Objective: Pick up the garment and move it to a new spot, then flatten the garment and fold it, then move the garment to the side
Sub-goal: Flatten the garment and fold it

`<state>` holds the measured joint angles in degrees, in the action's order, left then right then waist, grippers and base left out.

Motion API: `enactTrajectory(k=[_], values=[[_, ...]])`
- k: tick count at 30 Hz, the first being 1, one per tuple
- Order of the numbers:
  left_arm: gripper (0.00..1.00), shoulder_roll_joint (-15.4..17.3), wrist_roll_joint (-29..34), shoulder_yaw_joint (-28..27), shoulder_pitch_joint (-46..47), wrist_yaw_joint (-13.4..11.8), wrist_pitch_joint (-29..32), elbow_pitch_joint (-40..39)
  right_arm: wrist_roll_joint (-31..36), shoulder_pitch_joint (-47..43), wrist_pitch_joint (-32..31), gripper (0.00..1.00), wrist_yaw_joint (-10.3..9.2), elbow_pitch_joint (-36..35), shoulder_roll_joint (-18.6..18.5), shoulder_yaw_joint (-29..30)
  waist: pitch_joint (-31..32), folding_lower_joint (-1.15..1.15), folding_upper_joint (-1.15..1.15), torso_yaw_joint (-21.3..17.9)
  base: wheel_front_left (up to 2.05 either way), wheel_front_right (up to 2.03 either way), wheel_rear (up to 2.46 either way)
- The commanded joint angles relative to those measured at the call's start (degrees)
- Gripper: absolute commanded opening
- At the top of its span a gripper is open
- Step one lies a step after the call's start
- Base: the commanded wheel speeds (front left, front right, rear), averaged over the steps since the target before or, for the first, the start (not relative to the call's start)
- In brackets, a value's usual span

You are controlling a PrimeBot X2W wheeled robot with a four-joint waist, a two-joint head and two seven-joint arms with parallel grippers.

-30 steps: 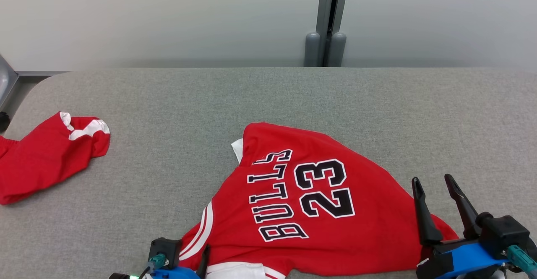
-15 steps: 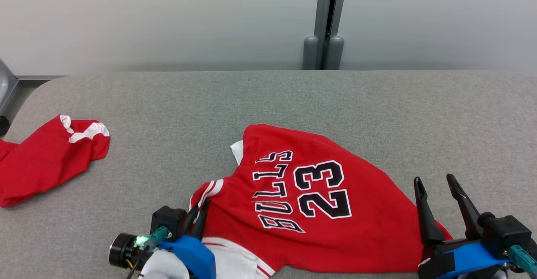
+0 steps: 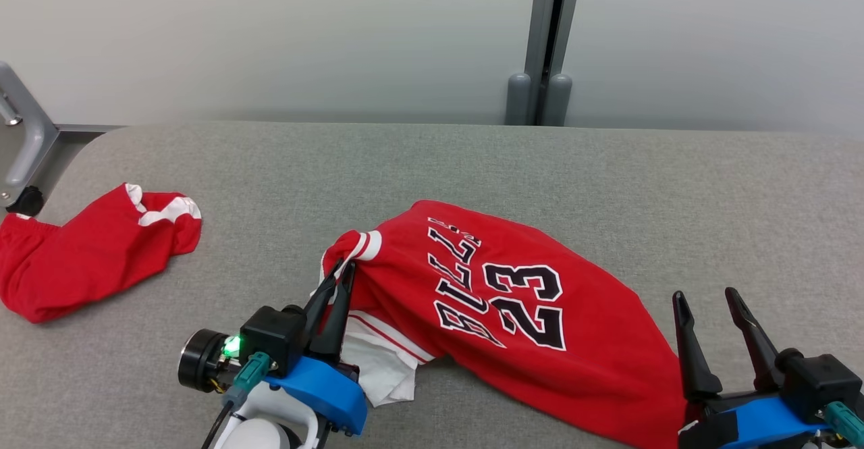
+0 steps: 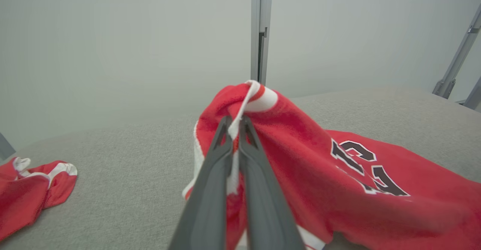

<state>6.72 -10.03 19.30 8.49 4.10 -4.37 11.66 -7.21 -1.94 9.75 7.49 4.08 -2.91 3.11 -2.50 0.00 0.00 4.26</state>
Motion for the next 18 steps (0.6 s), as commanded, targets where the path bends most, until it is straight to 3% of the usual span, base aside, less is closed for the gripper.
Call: enactTrajectory(k=[1, 18], values=[[0.00, 0.37, -0.26, -0.02, -0.57, -0.22, 0.28, -1.43, -0.41, -0.66, 0.48, 1.00, 0.02, 0.02, 0.03, 0.06, -0.04, 0.00, 0.00, 0.47, 0.00, 0.00, 0.00], [0.00, 2.19, -1.49, -0.40, -3.63, -1.58, 2.10, -5.65, -0.01, 0.26, -0.17, 1.00, 0.01, 0.08, 0.02, -0.63, -0.31, 0.00, 0.00, 1.50, 0.00, 0.00, 0.00]])
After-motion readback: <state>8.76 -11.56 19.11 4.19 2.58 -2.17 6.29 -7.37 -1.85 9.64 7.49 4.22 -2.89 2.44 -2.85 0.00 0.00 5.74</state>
